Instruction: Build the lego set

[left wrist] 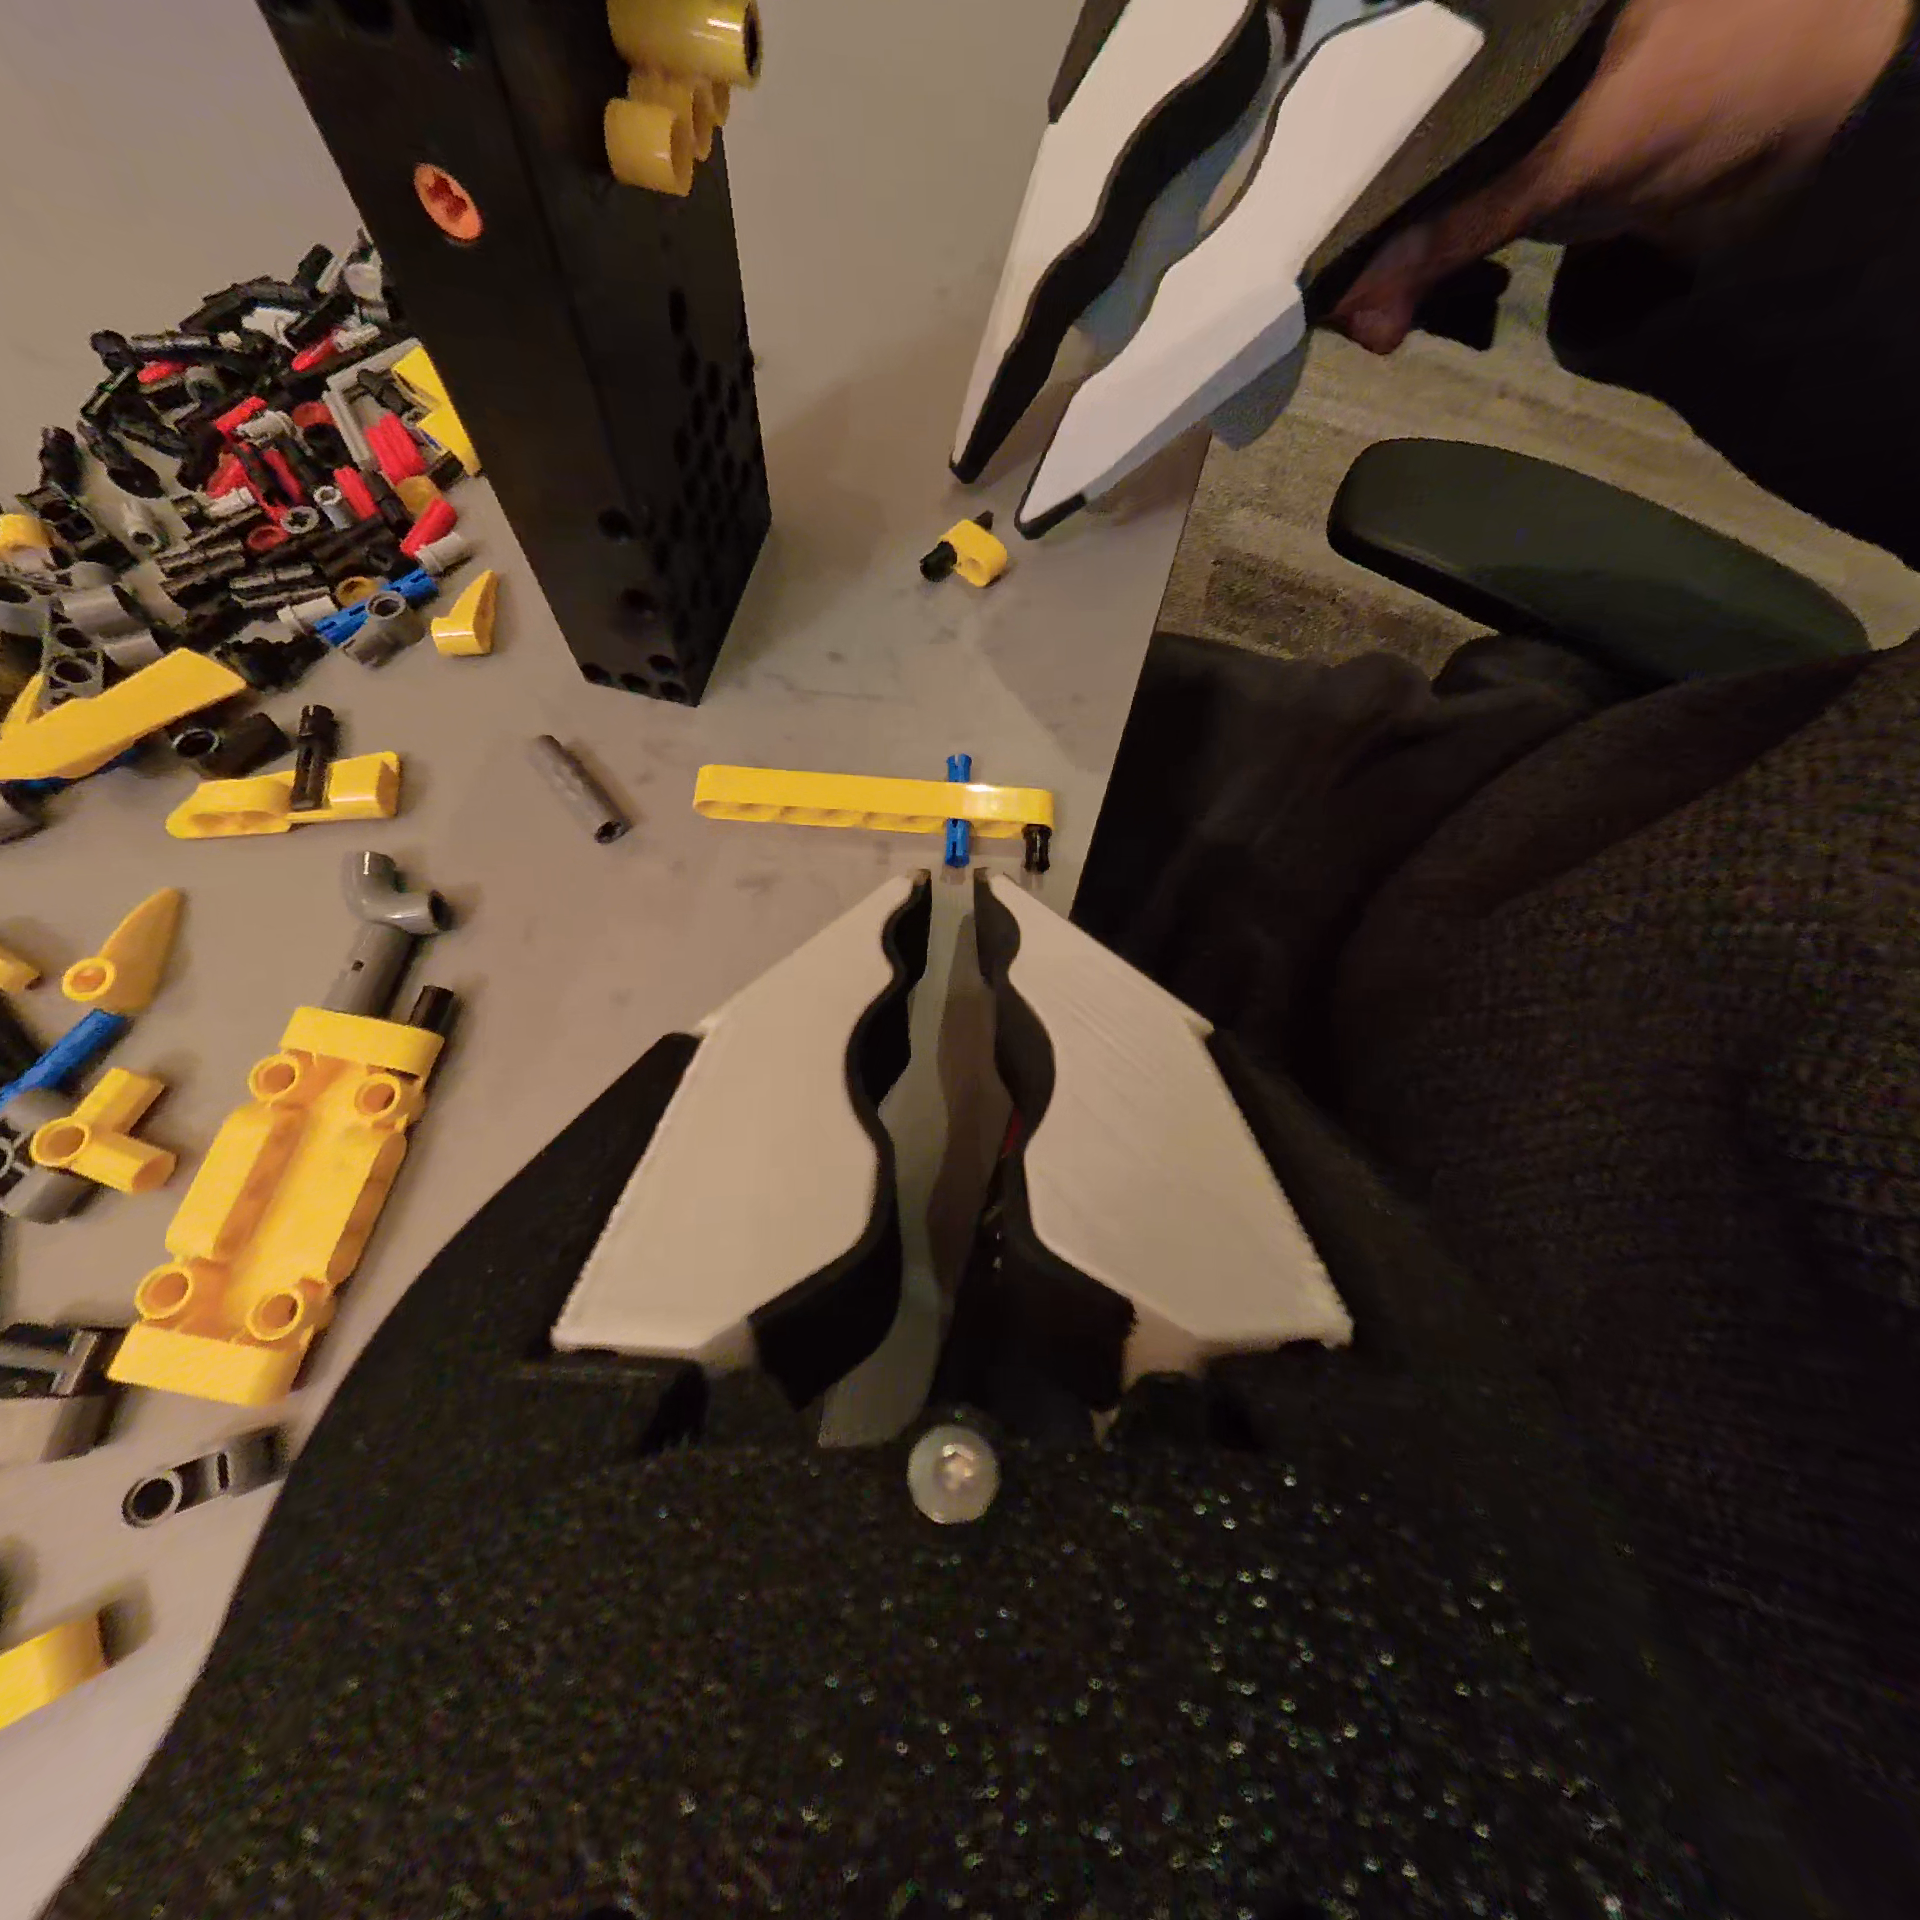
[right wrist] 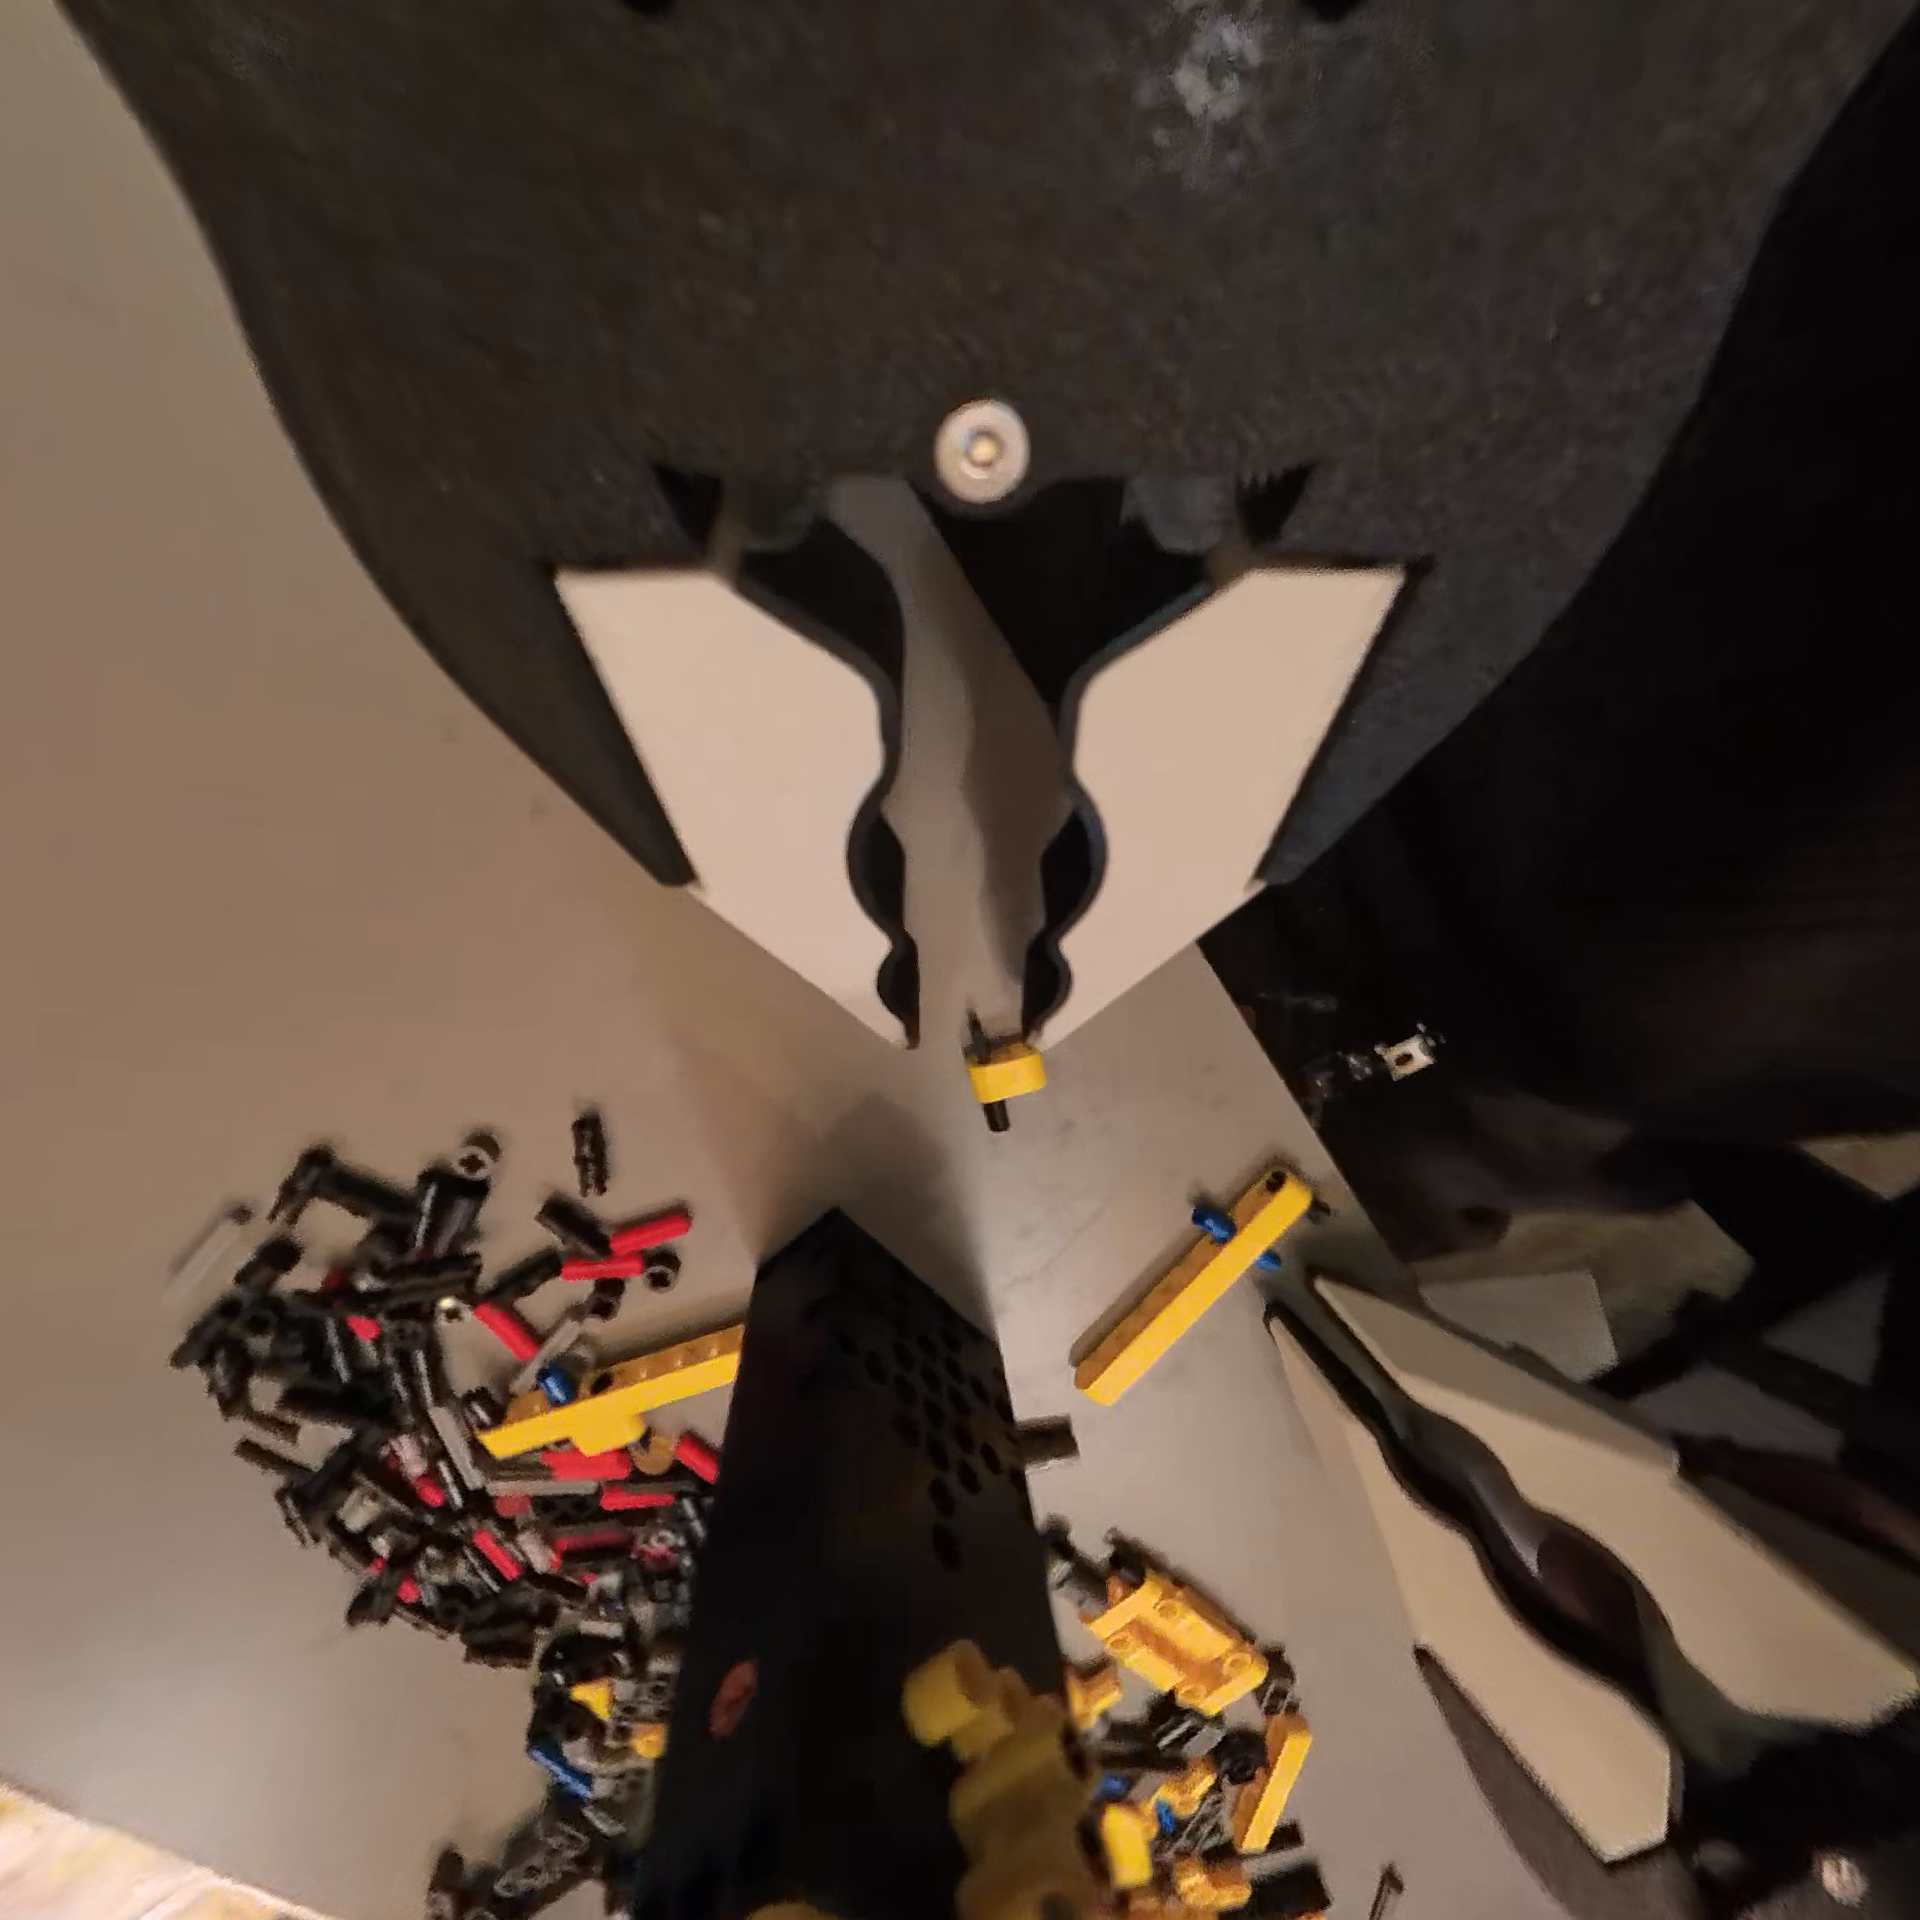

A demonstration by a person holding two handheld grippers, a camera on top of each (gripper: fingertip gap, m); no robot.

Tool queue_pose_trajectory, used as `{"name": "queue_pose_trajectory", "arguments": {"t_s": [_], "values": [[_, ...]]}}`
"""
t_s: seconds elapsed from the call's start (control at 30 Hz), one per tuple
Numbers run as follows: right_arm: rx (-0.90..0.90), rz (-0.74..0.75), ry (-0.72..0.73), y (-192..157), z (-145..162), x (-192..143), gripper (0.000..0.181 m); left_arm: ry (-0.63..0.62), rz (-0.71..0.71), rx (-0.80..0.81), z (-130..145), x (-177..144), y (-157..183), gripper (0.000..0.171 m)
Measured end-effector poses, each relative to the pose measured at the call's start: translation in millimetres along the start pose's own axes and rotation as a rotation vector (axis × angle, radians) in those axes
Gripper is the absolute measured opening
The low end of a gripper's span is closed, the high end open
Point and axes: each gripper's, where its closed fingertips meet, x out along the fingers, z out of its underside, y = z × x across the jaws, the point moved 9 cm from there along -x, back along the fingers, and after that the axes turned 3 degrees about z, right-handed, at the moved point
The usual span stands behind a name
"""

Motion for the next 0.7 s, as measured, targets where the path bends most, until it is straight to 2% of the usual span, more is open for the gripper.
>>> {"name": "queue_pose_trajectory", "arguments": {"t_s": [0.07, 0.17, 0.33, 0.47, 0.7], "values": [[-0.120, -0.039, -0.015, 0, 0, 0, 0.019, 0.006, 0.008, 0.000, 0, 0, 1, 0.010], [-0.208, -0.084, -0.019, 7, -4, -1, 0.017, 0.015, 0.019, 0.010, -2, 2, 3, 0.021], [-0.274, -0.140, -0.068, 13, -8, 8, 0.007, 0.017, 0.011, 0.011, -2, 4, 4, 0.023], [-0.284, -0.156, -0.054, 10, -10, 13, 0.002, 0.017, 0.011, 0.006, -3, 4, 3, 0.023], [-0.335, -0.169, -0.028, 0, -12, 18, 0.002, -0.014, 0.044, 0.003, -5, 5, 2, 0.023]]}}
